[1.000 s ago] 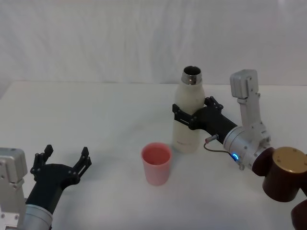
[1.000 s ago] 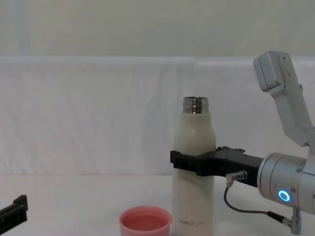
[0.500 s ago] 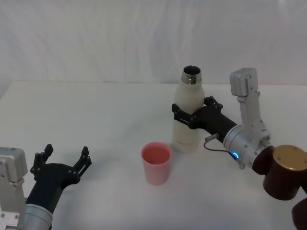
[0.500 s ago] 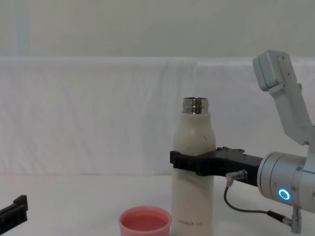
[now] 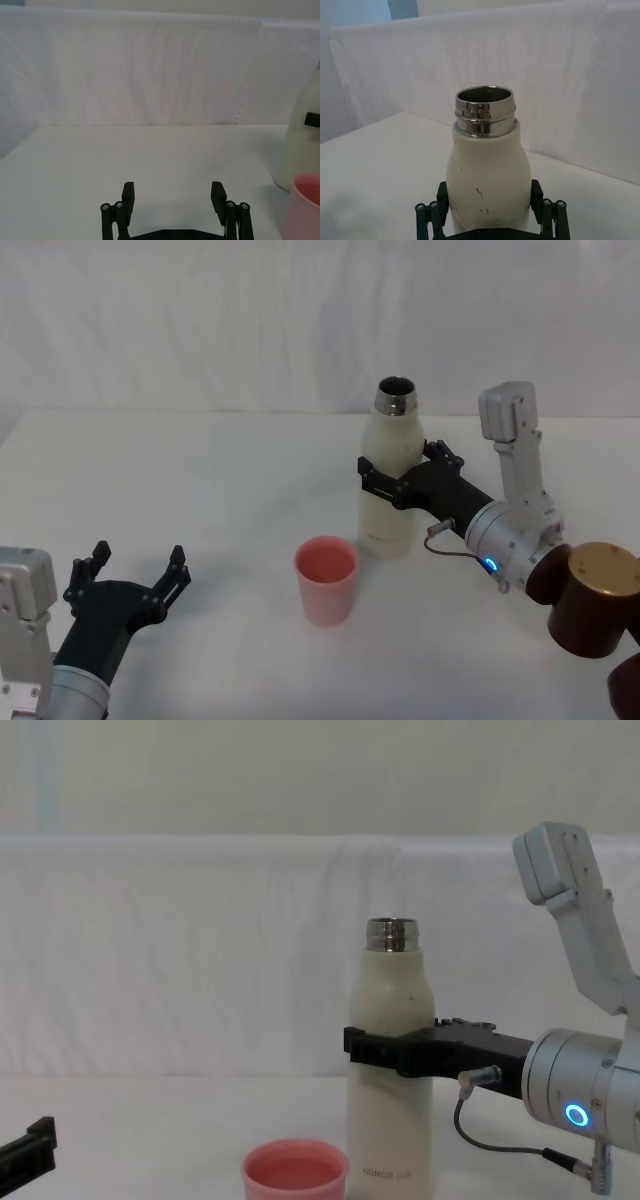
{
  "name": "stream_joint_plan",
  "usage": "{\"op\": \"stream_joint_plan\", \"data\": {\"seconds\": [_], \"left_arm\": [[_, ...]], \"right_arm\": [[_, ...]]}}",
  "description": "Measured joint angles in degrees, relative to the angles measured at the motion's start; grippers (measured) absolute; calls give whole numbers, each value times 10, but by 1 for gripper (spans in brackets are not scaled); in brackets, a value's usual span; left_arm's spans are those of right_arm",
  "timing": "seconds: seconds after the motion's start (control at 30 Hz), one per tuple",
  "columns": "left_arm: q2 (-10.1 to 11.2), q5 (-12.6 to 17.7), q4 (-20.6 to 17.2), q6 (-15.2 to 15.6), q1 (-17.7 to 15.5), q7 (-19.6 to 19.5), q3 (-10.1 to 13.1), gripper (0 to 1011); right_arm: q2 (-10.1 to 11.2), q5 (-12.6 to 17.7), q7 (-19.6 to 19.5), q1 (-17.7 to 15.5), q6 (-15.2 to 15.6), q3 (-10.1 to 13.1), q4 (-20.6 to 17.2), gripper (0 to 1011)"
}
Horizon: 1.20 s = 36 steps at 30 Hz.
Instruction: Grasp the thermos with one hand and pour water into the cup lid.
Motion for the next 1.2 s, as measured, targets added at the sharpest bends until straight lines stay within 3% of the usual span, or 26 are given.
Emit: {"op": "stream_joint_plan", "data": {"seconds": [0.83,1.2], "left_arm": [[0,0,0,0,0,0,0,1001],[0,0,0,0,0,0,0,1001]], "right_arm": [[0,-1,0,-1,-1,0,-1,1001],[7,1,-3,-12,-1,-2,-21,1001]]}}
